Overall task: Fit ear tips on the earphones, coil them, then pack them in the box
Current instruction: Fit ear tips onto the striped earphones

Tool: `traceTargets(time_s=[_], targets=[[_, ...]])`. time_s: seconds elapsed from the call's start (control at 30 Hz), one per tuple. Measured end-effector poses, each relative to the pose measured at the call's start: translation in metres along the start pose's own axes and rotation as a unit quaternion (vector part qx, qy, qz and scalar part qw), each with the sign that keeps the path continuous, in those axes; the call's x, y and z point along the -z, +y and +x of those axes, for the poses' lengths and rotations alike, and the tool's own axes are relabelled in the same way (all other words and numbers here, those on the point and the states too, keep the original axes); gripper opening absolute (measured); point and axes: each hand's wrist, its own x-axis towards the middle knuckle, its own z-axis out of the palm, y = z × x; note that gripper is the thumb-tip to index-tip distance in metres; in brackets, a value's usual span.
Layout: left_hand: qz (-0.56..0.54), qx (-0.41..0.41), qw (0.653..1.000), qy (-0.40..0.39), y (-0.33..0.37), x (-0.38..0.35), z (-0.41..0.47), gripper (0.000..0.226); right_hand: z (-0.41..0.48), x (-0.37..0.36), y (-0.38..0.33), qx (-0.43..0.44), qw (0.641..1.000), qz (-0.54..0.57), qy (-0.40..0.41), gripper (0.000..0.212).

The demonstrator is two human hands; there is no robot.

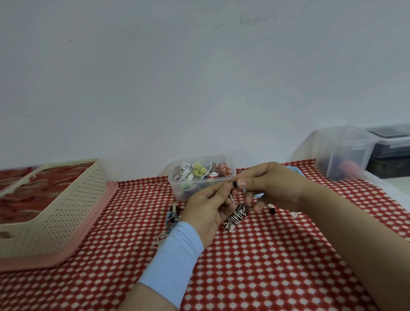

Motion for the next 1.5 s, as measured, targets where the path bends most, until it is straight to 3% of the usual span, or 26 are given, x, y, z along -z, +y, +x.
traceTargets(time_s=[0.4,0.6,0.73,0.83,1.0,1.17,1.37,1.5], targets=[[0.113,-0.056,0.992,0.022,0.000,0.002,-0.004,0.015,-0.001,-0.005,-0.004,-0.003,0.997,-0.070,0.042,0.015],[0.205,-0.083,0.975,0.025,0.002,0.001,-0.007,0.015,0.000,-0.002,-0.006,-0.097,0.993,-0.049,0.044,0.009],[0.209,-0.083,0.974,0.032,0.001,0.000,-0.006,0.015,0.002,-0.005,-0.002,-0.123,0.991,0.000,0.053,0.009],[0.191,-0.078,0.978,0.036,0.003,0.002,-0.003,0.015,0.002,-0.009,0.001,-0.060,0.995,0.013,0.073,0.007],[0.142,-0.044,0.988,0.043,0.004,0.007,0.001,0.018,0.001,-0.016,0.000,0.074,0.989,-0.086,0.099,0.007],[0.175,-0.043,0.982,0.062,0.006,0.007,0.000,0.016,0.002,-0.013,-0.003,0.085,0.972,-0.199,0.087,0.013],[0.189,-0.039,0.981,0.029,0.011,0.004,-0.005,0.015,0.003,-0.012,-0.001,0.102,0.950,-0.263,0.135,0.009],[0.206,-0.064,0.975,0.049,0.013,0.006,-0.005,0.016,0.006,-0.016,0.003,0.162,0.912,-0.344,0.154,0.014]])
